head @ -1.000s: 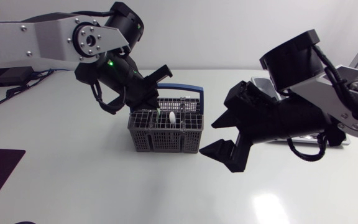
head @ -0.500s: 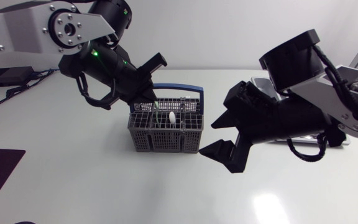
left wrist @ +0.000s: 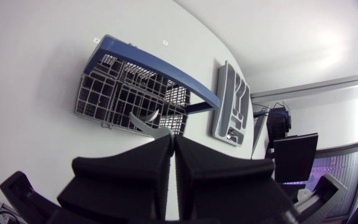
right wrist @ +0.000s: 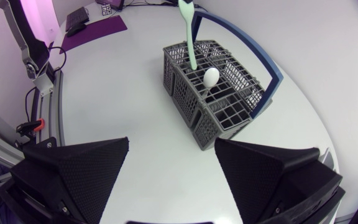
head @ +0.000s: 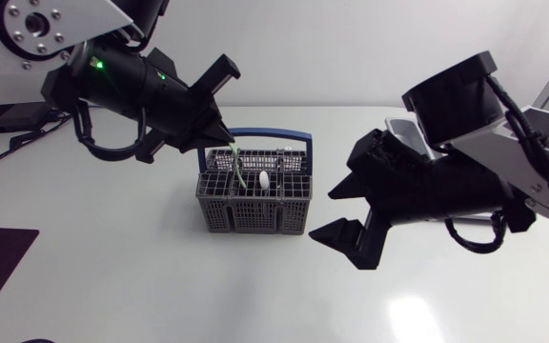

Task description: Unload the cutlery basket into the drawer organizer.

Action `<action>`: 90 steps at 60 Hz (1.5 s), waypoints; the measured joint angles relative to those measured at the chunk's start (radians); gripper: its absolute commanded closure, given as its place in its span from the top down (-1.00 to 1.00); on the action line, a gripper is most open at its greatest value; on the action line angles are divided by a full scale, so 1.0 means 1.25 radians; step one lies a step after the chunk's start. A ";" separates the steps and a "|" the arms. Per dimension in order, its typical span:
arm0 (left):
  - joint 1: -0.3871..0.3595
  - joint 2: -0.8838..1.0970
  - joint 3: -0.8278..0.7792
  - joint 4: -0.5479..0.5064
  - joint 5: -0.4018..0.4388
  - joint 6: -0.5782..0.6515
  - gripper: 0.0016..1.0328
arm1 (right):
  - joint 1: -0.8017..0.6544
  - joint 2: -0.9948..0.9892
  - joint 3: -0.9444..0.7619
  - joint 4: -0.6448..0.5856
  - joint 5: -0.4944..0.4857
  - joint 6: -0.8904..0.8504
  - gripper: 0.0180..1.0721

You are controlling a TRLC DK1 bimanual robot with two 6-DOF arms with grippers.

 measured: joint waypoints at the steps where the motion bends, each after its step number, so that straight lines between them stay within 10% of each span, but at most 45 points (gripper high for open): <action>1: 0.000 -0.005 -0.002 0.000 0.003 -0.001 -0.92 | 0.002 -0.005 -0.004 0.002 0.003 0.000 0.90; 49: -0.080 -0.055 -0.069 0.113 0.233 -0.042 -0.92 | 0.144 -0.080 -0.074 0.243 0.190 0.000 0.59; 90: -0.094 -0.048 -0.073 0.122 0.272 -0.045 -0.92 | 0.143 -0.027 -0.080 0.337 0.194 -0.003 -0.58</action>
